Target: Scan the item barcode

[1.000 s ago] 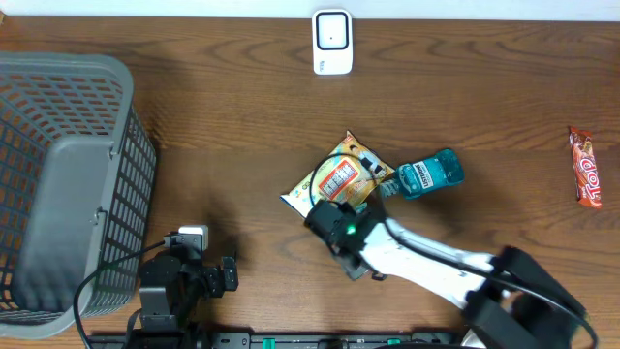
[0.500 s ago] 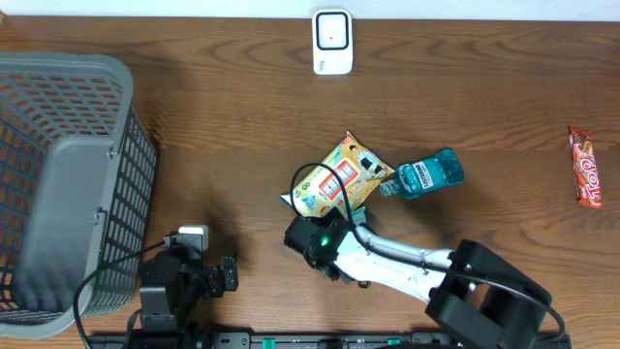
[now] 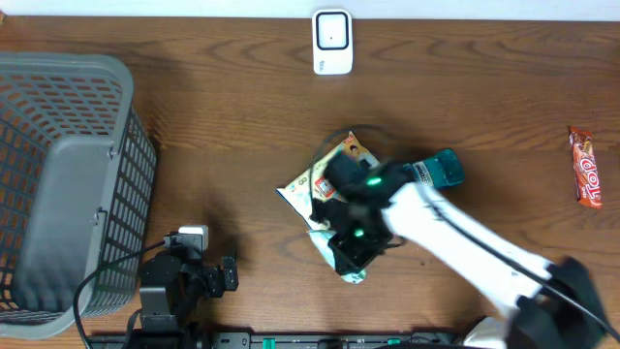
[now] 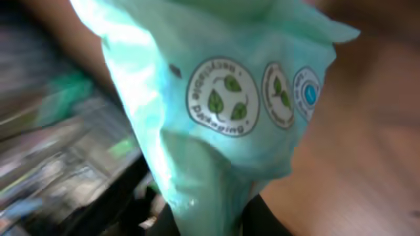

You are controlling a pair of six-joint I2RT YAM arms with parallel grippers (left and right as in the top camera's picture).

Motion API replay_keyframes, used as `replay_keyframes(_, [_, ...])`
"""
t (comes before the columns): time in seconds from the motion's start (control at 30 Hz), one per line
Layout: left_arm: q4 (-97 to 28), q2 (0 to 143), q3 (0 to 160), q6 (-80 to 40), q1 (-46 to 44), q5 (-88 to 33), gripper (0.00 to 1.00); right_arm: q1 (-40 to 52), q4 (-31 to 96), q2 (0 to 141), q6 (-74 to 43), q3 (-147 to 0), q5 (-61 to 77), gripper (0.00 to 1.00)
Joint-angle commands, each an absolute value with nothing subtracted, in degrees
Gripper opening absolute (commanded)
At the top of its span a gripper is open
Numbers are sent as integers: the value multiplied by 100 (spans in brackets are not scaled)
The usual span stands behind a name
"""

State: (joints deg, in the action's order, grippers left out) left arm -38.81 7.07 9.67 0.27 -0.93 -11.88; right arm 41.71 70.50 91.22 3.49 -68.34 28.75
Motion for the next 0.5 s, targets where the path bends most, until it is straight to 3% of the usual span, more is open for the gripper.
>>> replay_keyframes(0.0, [-3951, 698, 937, 84, -95, -1194, 98, 3857, 7048, 8781, 1975, -6954, 5310, 1])
replay_keyframes(0.23, [-3948, 698, 937, 84, -95, -1194, 98, 3706, 7004, 8689, 3566, -6954, 7623, 1])
replay_keyframes(0.47, [-3951, 698, 937, 84, -95, -1194, 98, 3710, 6466, 8689, 4274, -6954, 8589, 1])
